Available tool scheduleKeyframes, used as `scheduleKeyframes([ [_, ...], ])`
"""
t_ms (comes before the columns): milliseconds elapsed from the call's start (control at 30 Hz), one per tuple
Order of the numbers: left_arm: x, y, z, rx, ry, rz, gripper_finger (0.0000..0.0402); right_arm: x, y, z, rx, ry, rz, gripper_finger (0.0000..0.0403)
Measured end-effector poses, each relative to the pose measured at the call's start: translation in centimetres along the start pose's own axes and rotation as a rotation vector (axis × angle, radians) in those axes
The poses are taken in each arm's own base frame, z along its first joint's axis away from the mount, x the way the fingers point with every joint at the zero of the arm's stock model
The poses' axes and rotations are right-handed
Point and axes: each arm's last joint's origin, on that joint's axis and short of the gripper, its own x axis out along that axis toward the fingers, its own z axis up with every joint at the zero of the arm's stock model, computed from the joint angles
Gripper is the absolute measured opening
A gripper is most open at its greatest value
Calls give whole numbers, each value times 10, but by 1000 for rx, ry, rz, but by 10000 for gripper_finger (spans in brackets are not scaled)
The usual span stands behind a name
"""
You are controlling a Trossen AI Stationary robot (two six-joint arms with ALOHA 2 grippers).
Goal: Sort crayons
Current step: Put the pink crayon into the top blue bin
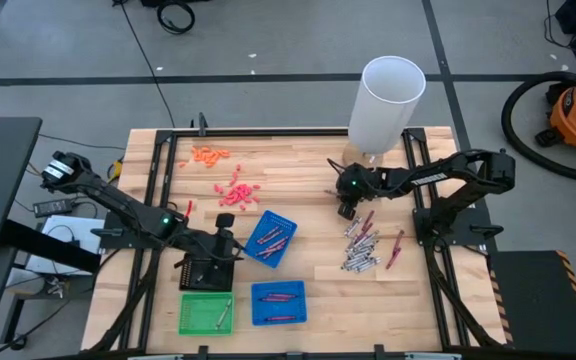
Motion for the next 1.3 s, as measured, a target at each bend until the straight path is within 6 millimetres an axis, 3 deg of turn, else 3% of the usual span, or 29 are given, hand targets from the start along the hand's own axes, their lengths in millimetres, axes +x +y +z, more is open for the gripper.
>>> scheduleKeyframes([
  [267,0,0,0,-34,2,0,125,0,0,-1,-3,12,3,20],
  [500,0,0,-1,-60,9,-16,125,-1,8,4,-9,11,6,26],
  [633,-11,-6,1,-59,-11,-74,125,-6,21,12,-52,37,17,34],
  [900,-33,-13,0,-50,-42,-90,125,-22,50,46,-141,-62,27,36],
  [1300,-37,-19,-3,-74,-15,-114,125,-63,99,96,-254,-262,37,38],
])
